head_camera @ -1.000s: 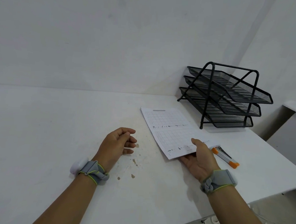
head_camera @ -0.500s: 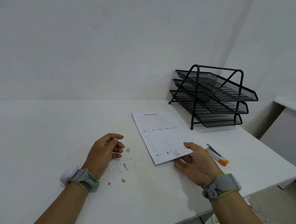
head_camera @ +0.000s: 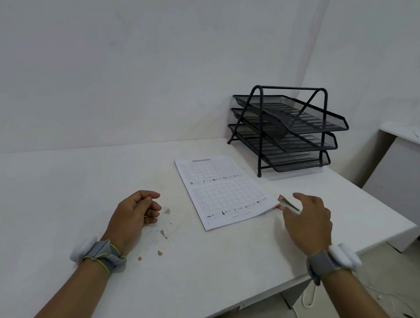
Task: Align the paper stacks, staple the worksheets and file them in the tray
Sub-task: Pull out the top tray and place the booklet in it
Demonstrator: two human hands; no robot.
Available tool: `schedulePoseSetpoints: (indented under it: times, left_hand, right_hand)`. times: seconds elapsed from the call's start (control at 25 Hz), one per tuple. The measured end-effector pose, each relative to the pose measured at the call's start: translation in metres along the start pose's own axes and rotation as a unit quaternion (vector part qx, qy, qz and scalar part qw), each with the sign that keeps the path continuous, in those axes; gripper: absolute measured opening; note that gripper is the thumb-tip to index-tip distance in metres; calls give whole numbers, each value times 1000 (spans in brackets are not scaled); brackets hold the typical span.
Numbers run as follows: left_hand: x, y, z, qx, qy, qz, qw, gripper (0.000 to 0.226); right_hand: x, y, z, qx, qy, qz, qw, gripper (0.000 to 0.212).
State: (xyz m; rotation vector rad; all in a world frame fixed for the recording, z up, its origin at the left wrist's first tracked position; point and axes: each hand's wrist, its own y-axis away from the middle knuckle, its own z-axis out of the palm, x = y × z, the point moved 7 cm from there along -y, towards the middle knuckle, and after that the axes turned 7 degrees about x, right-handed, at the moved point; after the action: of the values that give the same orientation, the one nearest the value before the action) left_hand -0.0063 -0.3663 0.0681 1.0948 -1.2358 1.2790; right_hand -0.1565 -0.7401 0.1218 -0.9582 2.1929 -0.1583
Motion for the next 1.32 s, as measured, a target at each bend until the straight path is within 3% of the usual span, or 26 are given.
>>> schedulePoseSetpoints:
  times: [0.08,0.2,0.88,1.0,1.32]
  left_hand:
    - [-1,0,1,-1,-8,0,1000,29]
    - [-3,1,3,0,-21,0,1000,29]
    - [10,7,23,35,-153,22,987,31]
    - [28,0,63,-2,-247,84,965,28]
    - [37,-25,217,-106,-285,164,939,25]
  right_hand:
    - [13,-10,7,-38,86,34,995,50]
    - [19,-14,14,-75,125,11,989,41]
    - [61,-51,13,-29,66,34,997,35]
    - [66,-50,16,-21,42,43,998,39]
    - [73,-51,17,-6,2,26,1000,37]
